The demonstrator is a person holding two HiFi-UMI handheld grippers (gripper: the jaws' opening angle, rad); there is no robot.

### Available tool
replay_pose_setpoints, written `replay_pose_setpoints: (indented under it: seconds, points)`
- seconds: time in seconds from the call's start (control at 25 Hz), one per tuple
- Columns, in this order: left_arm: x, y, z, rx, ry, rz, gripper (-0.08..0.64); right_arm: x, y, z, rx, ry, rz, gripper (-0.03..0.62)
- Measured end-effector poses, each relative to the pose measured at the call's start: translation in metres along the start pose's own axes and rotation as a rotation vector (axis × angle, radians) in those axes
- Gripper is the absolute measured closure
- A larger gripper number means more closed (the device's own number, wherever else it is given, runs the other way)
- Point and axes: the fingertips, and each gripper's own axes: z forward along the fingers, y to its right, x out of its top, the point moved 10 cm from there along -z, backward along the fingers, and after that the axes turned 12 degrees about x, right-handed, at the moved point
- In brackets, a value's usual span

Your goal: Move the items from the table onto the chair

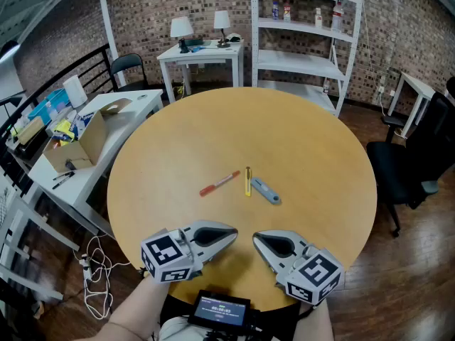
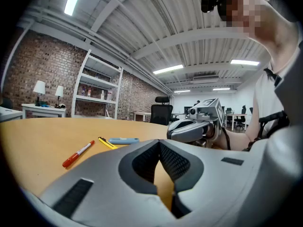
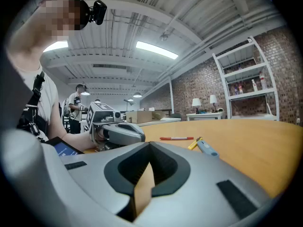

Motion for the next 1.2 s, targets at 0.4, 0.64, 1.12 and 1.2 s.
replay_pose_setpoints:
  seconds: [0.4,0.64,1.12,1.2]
  points:
    - [-0.001,0.002,0.003,-0.005,0.003,-0.005,0.555,0.0,0.001,-0.004,-0.003,-0.006,-0.002,0.586]
    - [-0.001,-0.001,0.001,0.066,0.002,-0.017,0.555,0.0,0.001,-0.003,-0.001,-0.004,-0.002,0.586]
    - [-0.002,-0.066,-0.017,0.323,-0.054,-0.029,0.548,0.0,0.001,0.0,-0.002,-0.007,-0.006,0.586]
    - [0.0,-0.075,-0.014,0.358,-0.107,0.031,0.548,-0.001,0.0,-0.001,-0.001,-0.007,-0.006,0.586]
